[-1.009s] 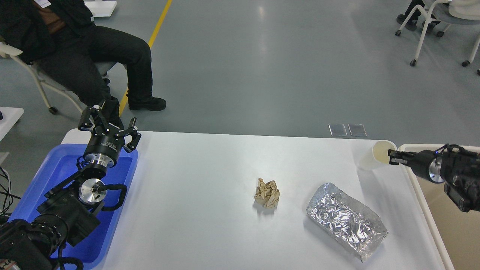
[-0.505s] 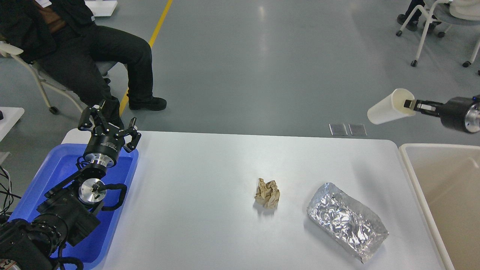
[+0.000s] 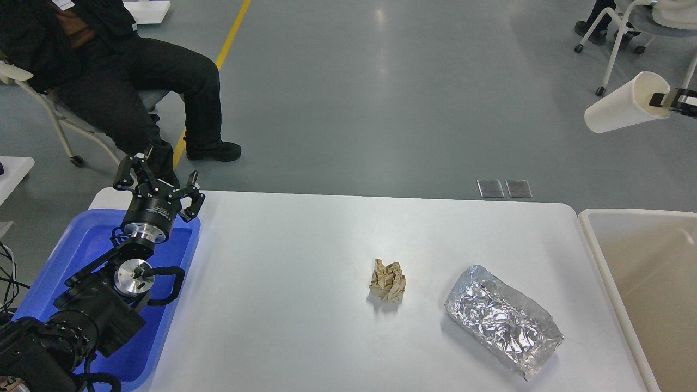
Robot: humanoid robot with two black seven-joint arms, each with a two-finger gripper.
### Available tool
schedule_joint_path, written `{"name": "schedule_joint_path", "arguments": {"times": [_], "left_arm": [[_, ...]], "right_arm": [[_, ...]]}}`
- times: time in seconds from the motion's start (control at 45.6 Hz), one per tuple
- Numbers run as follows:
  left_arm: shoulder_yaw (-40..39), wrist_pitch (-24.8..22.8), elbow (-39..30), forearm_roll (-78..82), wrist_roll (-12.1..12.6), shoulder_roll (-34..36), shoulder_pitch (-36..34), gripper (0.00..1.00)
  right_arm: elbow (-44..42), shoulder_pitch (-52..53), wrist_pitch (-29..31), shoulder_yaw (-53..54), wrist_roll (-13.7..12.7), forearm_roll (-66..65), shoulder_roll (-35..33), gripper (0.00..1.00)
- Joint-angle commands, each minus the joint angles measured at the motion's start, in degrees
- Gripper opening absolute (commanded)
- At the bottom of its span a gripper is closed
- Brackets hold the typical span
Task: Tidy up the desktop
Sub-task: 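Carry the cup over the white bin and release it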
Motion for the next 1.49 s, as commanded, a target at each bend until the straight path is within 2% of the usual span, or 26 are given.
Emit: {"name": "schedule_joint_path", "arguments": {"times": [0.0, 0.132, 0.197, 0.483, 0.702, 0.856, 1.053, 1.47], "left_arm": [[0.00, 0.00, 0.00, 0.00, 0.00, 0.00, 0.01, 1.00], [0.00, 0.00, 0.00, 0.00, 0.00, 0.00, 0.01, 1.00], [0.00, 0.00, 0.00, 0.00, 0.00, 0.00, -0.08, 1.00], [0.00, 0.00, 0.00, 0.00, 0.00, 0.00, 0.01, 1.00], [0.00, 0.00, 0.00, 0.00, 0.00, 0.00, 0.01, 1.00], [0.00, 0.00, 0.00, 0.00, 0.00, 0.00, 0.01, 1.00], [0.00, 0.00, 0.00, 0.00, 0.00, 0.00, 0.01, 1.00], [0.00, 0.00, 0.00, 0.00, 0.00, 0.00, 0.01, 1.00]], "right_arm": [[-6.82, 0.18, 0.03, 0.79, 0.03, 0.95, -2.34, 0.00], [-11.05, -4.21, 0.12, 0.79, -1.02, 8.75, -3.31, 0.00], [-11.67, -7.02, 0.12, 0.79, -2.60, 14.38, -3.66, 0.00], [-11.93, -22.05, -0.23, 7.29, -17.71, 40.40, -3.05, 0.00], [-15.88, -34.27, -3.22, 19.06, -24.83, 45.25, 3.63, 0.00], [-16.50, -40.69, -5.85, 25.22, -26.16, 45.25, 7.32, 0.00], [-16.50, -44.38, -8.23, 25.84, -26.51, 45.34, 10.57, 0.00], [-16.42, -46.14, -10.16, 26.54, -26.60, 45.42, 13.30, 0.00]]}}
